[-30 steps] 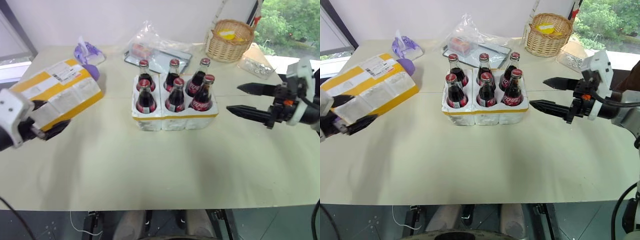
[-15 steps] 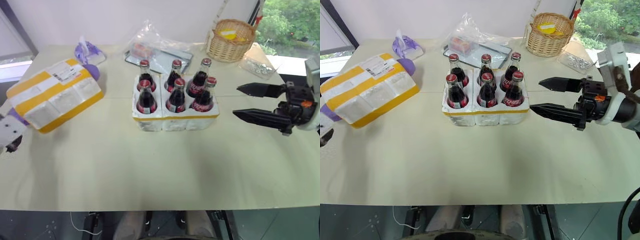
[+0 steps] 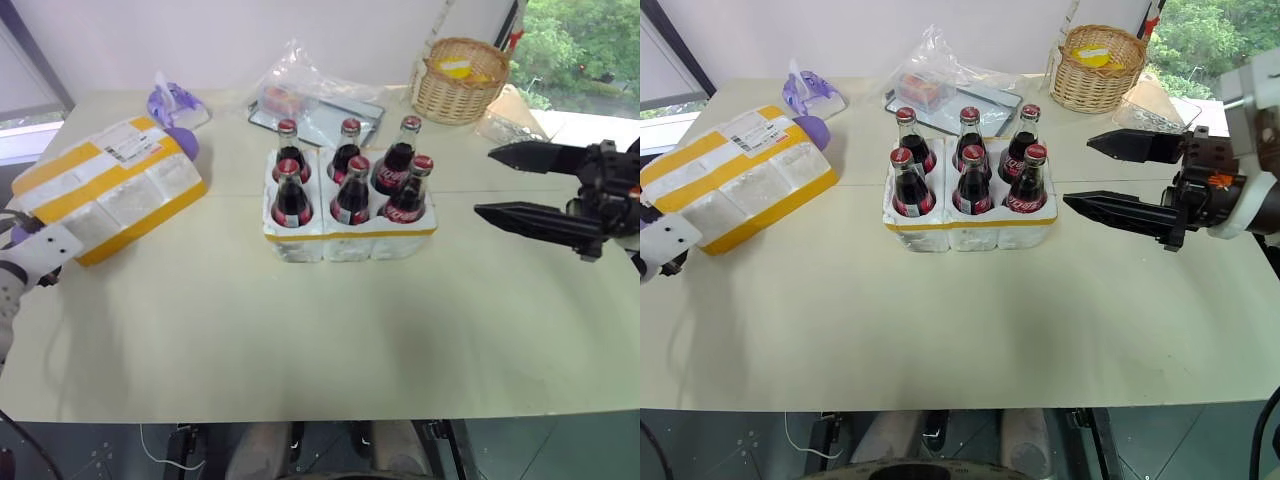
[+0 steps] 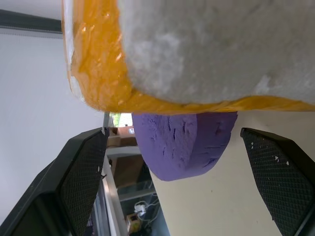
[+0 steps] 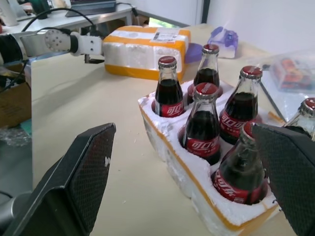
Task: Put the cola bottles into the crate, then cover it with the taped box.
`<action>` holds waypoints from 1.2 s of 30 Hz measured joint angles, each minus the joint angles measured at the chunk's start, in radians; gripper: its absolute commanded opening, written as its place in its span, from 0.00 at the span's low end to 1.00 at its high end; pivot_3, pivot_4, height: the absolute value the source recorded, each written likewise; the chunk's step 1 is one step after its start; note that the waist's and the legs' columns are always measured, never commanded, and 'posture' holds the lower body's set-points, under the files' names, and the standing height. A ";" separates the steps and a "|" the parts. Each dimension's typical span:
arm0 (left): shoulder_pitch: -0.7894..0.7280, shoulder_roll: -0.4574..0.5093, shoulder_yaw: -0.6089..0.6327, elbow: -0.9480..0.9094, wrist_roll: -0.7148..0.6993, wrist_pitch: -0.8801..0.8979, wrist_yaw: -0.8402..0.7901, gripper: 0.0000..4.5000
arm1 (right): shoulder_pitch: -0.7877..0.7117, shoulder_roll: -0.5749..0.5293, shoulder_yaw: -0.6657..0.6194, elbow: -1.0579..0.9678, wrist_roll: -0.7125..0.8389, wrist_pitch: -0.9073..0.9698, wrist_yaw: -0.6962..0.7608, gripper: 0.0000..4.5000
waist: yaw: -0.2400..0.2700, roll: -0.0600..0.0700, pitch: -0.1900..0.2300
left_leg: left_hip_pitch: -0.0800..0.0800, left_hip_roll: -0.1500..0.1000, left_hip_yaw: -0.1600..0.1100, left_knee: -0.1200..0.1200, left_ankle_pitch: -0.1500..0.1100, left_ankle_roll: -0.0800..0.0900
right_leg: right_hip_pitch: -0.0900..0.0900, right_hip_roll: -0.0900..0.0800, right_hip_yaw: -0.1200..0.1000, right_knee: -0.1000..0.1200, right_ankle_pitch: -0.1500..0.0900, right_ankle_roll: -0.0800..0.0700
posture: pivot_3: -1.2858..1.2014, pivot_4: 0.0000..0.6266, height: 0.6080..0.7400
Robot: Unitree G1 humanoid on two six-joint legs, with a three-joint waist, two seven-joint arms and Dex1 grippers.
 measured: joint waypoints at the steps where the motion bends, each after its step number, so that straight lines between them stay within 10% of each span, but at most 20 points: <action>1: -0.012 -0.001 -0.016 0.016 0.010 -0.003 0.010 1.00 | 0.000 -0.001 -0.002 -0.006 0.011 0.003 -0.003 1.00 | 0.000 0.000 0.000 | 0.000 0.000 0.000 0.000 0.000 0.000 | 0.000 0.000 0.000 0.000 0.000 0.000 | 0.52 0.24 1.00; 12: -0.250 -0.055 -0.176 0.339 0.115 -0.082 0.153 1.00 | -0.004 -0.029 -0.013 -0.026 0.094 0.018 -0.043 1.00 | 0.000 -0.002 -0.001 | 0.000 0.000 0.000 0.001 0.001 0.002 | 0.000 0.000 0.000 0.002 0.000 0.000 | 0.52 0.24 1.00; 21: -0.322 -0.066 -0.204 0.420 0.116 -0.146 0.195 0.14 | -0.002 -0.029 -0.013 -0.026 0.103 0.013 -0.060 1.00 | 0.000 -0.002 -0.001 | 0.000 0.000 0.000 0.001 0.001 0.002 | 0.000 0.000 0.000 0.003 0.000 0.000 | 0.52 0.24 1.00; 36: -0.373 0.019 -0.095 0.068 0.026 -0.080 0.098 0.14 | 0.033 -0.044 0.003 0.038 0.007 -0.027 -0.009 1.00 | 0.003 -0.009 -0.001 | -0.002 0.000 0.000 0.003 0.002 0.002 | -0.001 0.000 0.000 0.003 0.000 0.000 | 0.52 0.24 1.00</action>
